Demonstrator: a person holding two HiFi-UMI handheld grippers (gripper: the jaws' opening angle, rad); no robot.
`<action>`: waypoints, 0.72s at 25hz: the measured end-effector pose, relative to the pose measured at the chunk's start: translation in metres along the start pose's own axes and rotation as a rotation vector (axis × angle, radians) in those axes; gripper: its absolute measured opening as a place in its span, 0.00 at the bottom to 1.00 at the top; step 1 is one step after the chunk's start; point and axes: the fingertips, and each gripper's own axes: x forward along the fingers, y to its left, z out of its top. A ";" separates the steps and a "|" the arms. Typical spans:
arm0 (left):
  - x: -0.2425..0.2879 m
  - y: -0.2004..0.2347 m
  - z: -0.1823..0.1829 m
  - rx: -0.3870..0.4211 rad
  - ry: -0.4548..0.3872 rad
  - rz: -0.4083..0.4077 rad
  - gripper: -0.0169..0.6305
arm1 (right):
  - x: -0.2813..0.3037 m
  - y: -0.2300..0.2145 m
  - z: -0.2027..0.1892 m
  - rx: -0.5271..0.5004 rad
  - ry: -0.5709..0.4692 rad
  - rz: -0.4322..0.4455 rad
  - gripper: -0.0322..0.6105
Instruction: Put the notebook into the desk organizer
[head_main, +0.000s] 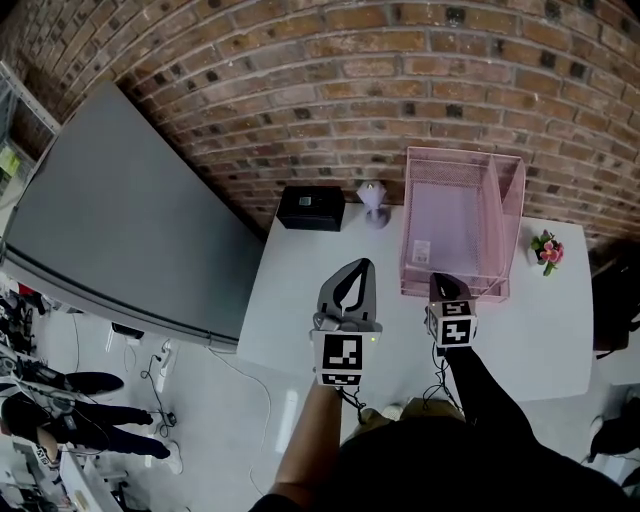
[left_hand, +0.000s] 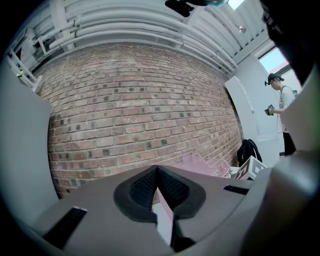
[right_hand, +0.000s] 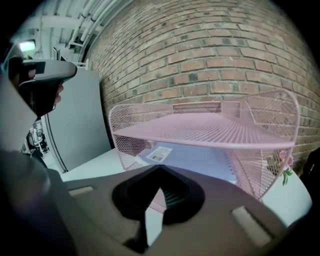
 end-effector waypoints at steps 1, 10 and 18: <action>-0.003 -0.002 0.000 0.001 -0.001 -0.006 0.04 | -0.005 0.002 0.001 -0.004 -0.010 -0.002 0.05; -0.042 -0.024 0.003 -0.003 -0.019 -0.062 0.04 | -0.078 0.008 0.016 -0.040 -0.144 -0.071 0.05; -0.077 -0.046 0.010 0.016 -0.049 -0.115 0.04 | -0.161 0.005 0.058 -0.060 -0.322 -0.154 0.05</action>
